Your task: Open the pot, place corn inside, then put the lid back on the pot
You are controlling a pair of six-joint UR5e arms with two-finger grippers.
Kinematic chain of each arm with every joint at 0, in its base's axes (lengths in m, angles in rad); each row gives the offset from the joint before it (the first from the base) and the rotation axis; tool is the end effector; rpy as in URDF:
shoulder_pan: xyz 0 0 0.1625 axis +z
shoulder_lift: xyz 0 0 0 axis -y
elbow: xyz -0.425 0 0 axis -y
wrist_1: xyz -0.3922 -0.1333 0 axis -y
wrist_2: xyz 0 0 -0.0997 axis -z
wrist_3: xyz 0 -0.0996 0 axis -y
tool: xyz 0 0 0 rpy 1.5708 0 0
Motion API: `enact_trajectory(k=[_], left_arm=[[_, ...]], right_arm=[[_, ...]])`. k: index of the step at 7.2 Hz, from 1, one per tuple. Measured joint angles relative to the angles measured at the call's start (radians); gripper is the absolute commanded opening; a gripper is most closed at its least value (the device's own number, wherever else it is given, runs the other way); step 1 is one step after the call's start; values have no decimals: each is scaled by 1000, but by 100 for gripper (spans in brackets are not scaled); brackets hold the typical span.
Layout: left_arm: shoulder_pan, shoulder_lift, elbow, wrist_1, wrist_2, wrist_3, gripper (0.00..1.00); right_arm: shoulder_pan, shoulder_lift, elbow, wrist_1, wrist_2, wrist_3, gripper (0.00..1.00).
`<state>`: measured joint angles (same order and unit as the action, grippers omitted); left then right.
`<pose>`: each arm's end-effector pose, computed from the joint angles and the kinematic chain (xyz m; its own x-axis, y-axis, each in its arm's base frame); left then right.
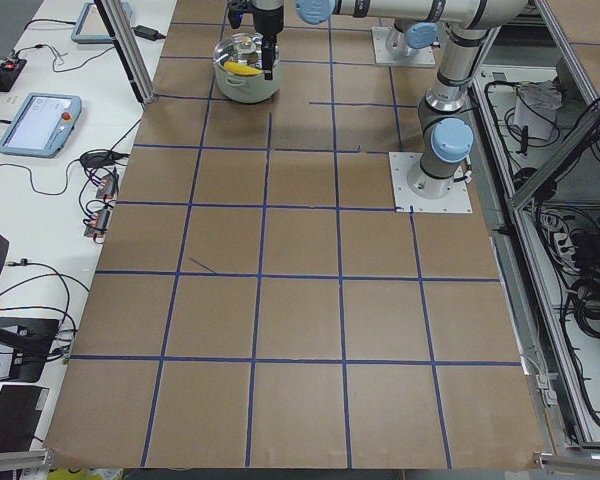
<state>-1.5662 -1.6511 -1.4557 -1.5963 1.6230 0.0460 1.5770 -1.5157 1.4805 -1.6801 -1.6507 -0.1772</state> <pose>-0.1257 -0.5273 0.5012 -0.9978 0.0409 -0.0525 0.0413 0.9991 -0.0069 0.1286 -0.5275 0.5168 -0.9802 -0.1692 0.1031 -0.1818 0.9750 -0.1278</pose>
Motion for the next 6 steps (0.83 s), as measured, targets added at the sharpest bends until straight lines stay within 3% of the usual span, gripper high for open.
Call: enact_trajectory(k=[3,6], left_arm=[[0,0,0,-1,1,0,100],[0,0,0,0,1,0,100]], right_arm=[[-28,-63,105,14,14,5,100],[-29,-62,119,11,18,5,100]])
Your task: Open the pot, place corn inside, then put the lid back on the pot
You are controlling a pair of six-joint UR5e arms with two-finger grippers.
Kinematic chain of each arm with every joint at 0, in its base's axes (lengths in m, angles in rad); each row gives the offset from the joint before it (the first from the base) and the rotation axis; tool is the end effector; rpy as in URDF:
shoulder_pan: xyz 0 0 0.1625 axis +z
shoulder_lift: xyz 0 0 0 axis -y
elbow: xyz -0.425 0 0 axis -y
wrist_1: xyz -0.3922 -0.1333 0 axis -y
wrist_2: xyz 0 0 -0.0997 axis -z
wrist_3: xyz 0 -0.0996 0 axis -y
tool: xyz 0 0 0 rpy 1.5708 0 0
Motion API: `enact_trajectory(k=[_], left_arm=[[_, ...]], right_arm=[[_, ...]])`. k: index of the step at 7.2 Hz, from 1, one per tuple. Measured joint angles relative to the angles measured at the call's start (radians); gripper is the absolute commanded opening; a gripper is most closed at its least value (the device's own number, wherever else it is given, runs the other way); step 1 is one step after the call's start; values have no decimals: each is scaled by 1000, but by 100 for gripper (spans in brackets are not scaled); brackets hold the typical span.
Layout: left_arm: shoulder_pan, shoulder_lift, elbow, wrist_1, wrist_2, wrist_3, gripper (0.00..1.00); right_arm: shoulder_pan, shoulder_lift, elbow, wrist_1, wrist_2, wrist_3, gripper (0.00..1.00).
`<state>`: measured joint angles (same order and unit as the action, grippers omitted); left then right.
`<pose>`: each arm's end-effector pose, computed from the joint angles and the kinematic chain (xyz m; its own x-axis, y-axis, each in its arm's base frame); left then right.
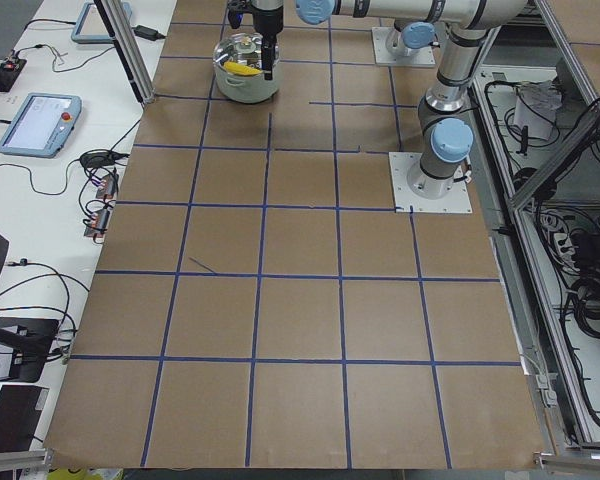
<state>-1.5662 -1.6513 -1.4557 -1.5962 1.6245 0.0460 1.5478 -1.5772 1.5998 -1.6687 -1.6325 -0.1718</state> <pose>-0.1255 -0.5273 0.5012 -0.9977 0.0409 -0.0540 0.0413 0.9991 -0.0067 0.1157 -0.4991 0.4870 -0.9870 -0.1432 0.0734 -0.1480 0.9869 -0.0636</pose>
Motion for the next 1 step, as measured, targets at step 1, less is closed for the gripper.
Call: enact_trajectory(k=[1], left_arm=[[0,0,0,0,0,0,100]], right_arm=[[0,0,1,0,0,0,100]])
